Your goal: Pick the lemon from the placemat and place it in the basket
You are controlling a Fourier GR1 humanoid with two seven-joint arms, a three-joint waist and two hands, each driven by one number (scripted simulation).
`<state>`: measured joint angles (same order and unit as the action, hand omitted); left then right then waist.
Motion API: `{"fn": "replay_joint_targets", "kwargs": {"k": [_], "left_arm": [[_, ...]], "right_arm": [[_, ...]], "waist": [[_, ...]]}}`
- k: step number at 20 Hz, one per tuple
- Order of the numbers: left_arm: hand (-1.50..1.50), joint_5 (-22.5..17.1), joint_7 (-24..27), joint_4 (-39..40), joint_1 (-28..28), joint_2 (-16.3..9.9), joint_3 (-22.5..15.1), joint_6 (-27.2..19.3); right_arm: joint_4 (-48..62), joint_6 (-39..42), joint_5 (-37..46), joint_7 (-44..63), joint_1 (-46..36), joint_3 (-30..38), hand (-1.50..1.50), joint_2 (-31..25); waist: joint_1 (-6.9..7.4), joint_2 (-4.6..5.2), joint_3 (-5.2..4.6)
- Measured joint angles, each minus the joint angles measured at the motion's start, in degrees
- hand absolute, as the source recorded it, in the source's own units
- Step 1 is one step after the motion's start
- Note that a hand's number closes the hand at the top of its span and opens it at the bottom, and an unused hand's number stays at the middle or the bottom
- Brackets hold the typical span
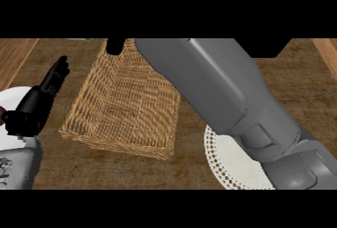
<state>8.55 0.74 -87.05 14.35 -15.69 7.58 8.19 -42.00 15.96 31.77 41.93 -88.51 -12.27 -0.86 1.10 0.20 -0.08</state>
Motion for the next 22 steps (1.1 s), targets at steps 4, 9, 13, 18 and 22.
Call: {"fn": "replay_joint_targets", "kwargs": {"k": [4,9,13,18,22], "left_arm": [[0.00,0.41,0.09,-0.84,-1.16,0.66,-0.49,-0.23],[0.00,1.05,-1.20,-1.51,-0.44,1.53,-1.31,-0.71],[0.00,1.09,-1.04,-1.44,-0.45,1.50,-1.17,-0.63],[0.00,1.64,-0.53,-1.60,-1.01,1.84,-1.44,-1.07],[0.00,1.57,-0.14,-1.51,-1.29,1.62,-0.97,-1.12]], "right_arm": [[1.23,3.06,-0.85,-0.88,-0.58,1.13,-1.50,0.32],[2.20,2.88,-5.49,-1.16,-0.91,1.71,-1.50,0.54],[2.50,-2.53,-6.84,-3.73,-0.13,2.93,-1.50,0.62],[0.79,-14.48,-9.19,-4.11,0.59,8.62,-1.50,0.26],[-0.33,-23.64,-9.31,-3.55,1.26,12.98,-1.50,-1.01]], "waist": [[-0.14,-0.09,0.03],[0.16,-0.06,0.02],[0.29,0.02,0.03],[0.19,0.00,0.05],[-0.20,-0.06,0.05]]}}
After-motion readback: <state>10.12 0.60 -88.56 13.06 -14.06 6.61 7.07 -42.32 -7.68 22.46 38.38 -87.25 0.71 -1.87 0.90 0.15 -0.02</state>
